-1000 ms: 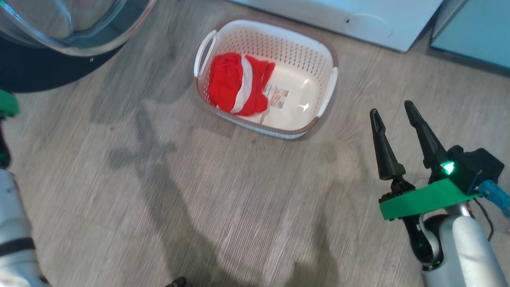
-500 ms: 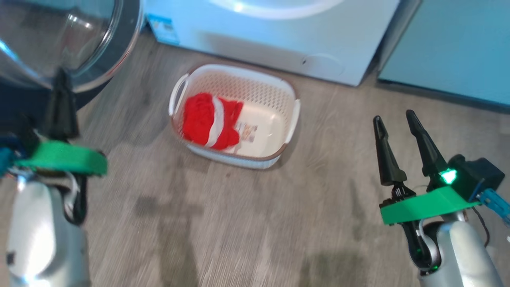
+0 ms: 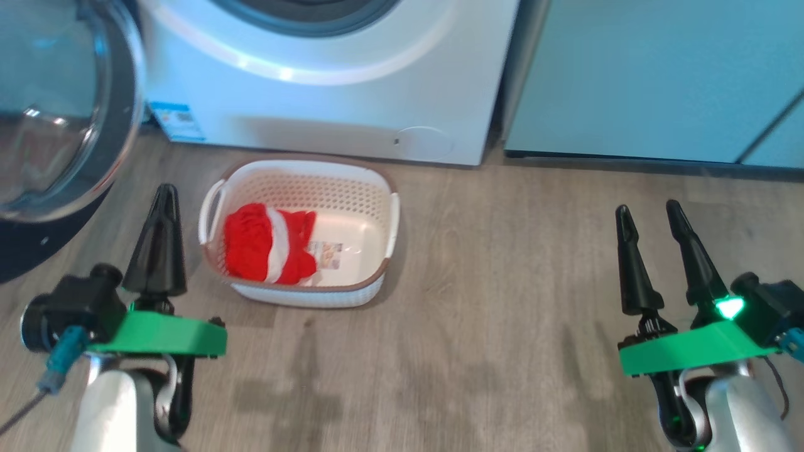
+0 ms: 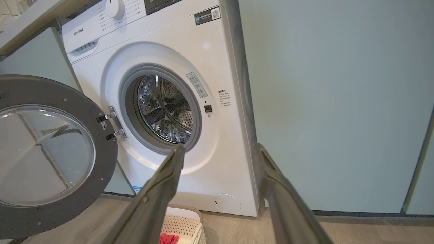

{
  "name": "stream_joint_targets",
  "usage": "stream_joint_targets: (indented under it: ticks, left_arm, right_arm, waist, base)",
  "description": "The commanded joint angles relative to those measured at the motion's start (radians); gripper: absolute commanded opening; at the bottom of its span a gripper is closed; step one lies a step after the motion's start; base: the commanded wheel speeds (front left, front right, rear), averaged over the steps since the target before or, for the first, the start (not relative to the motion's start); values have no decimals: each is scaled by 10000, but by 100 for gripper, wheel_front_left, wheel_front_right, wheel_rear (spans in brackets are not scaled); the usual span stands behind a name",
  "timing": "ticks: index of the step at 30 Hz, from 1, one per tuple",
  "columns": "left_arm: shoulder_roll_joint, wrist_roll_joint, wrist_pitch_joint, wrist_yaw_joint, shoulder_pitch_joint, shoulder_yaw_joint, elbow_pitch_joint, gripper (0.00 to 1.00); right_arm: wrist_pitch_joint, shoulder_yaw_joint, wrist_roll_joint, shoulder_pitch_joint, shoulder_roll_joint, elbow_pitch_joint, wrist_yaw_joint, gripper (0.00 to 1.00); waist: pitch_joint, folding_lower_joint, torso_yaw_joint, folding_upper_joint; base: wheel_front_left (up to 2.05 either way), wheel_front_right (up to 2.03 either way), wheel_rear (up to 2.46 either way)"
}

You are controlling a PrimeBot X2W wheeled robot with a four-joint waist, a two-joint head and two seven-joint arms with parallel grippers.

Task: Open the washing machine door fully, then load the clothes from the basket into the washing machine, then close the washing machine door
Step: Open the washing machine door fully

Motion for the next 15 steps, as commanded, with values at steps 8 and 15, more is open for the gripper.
stream_joint_targets:
  ticks: [8, 15]
  left_arm:
    - [41, -111, -49, 379, 586, -397, -899, 0]
    - [38, -234, -49, 643, 1005, -840, -1165, 0]
  right_arm:
    - [-204, -44, 134, 105, 26, -342, 79, 100]
    - [-255, -265, 101, 169, 26, -240, 79, 100]
  waist:
    - [-303, 0, -645, -1]
    - [-376, 0, -840, -1]
  base:
    - [0, 0, 0]
    - [0, 0, 0]
